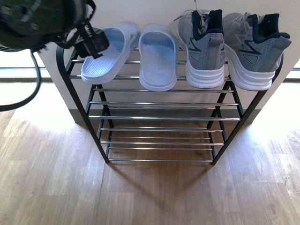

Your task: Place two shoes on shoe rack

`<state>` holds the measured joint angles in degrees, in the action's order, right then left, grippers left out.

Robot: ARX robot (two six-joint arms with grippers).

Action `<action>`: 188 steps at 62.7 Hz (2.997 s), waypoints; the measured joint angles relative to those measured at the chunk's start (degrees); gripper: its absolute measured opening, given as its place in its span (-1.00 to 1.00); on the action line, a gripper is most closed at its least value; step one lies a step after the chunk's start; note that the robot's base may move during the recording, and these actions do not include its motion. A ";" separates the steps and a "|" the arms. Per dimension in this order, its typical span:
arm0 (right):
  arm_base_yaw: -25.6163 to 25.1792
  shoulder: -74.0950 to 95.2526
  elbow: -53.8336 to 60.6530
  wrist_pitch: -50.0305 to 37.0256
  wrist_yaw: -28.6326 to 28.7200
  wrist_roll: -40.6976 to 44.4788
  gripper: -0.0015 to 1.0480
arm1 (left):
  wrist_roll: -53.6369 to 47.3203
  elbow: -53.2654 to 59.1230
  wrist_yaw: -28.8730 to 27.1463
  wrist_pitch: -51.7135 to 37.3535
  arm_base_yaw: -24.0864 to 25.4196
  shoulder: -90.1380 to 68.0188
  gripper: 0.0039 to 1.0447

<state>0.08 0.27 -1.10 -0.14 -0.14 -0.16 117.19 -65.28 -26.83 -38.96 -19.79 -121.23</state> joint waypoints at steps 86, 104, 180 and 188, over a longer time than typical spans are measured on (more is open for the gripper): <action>0.00 0.00 0.00 0.00 0.13 0.00 0.82 | -116.32 62.45 33.81 18.29 27.21 97.66 -0.62; 0.00 0.00 0.00 0.00 0.07 0.00 0.82 | -116.63 64.48 26.73 21.03 19.96 103.36 -0.98; 0.00 0.00 0.00 0.00 0.11 0.00 0.82 | -116.69 64.46 26.80 38.99 19.89 120.30 -0.28; 0.00 0.00 0.00 0.00 0.11 0.00 0.82 | -116.69 64.46 26.82 38.97 19.89 120.32 0.17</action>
<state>0.08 0.27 -1.10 -0.14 -0.03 -0.16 0.49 -0.82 -0.01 0.01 0.10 -0.91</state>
